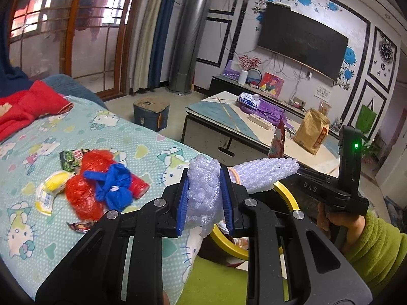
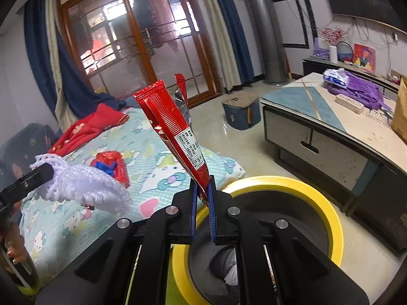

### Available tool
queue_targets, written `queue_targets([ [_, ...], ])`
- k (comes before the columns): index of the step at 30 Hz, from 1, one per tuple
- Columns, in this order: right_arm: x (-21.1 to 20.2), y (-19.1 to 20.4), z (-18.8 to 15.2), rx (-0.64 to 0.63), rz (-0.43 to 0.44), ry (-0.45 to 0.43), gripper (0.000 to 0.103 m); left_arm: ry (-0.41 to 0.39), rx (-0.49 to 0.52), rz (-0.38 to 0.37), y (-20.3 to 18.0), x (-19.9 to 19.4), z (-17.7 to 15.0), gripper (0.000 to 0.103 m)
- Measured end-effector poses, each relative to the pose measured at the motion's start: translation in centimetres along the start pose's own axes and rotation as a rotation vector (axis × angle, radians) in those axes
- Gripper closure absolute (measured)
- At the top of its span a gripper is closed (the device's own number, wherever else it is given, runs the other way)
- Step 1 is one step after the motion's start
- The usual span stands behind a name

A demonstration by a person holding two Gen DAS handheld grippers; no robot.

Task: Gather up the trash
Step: 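Carry the net and red wrapper over the yellow bin and open both grippers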

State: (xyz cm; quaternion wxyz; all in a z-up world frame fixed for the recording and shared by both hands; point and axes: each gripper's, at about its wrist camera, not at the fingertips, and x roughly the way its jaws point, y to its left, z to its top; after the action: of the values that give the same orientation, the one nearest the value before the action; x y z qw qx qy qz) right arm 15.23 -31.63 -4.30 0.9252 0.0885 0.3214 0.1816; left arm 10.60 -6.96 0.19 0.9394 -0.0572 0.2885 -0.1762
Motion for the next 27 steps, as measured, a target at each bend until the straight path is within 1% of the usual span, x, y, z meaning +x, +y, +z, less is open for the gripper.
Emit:
queue_targets([
  [8,-0.2,-2.1,0.0,0.050,-0.037,-0.008,0.095,0.017,0.071,-0.005,-2.0,1.4,-0.4,0.086],
  [14,-0.2,-3.4,0.0,0.078,-0.075,-0.008,0.095,0.049,0.116,-0.016,-3.4,3.1,-1.1,0.086],
  [27,0.3,-5.9,-0.6,0.143,-0.117,0.011,0.095,0.112,0.204,-0.039,-5.9,6.6,-3.3,0.086],
])
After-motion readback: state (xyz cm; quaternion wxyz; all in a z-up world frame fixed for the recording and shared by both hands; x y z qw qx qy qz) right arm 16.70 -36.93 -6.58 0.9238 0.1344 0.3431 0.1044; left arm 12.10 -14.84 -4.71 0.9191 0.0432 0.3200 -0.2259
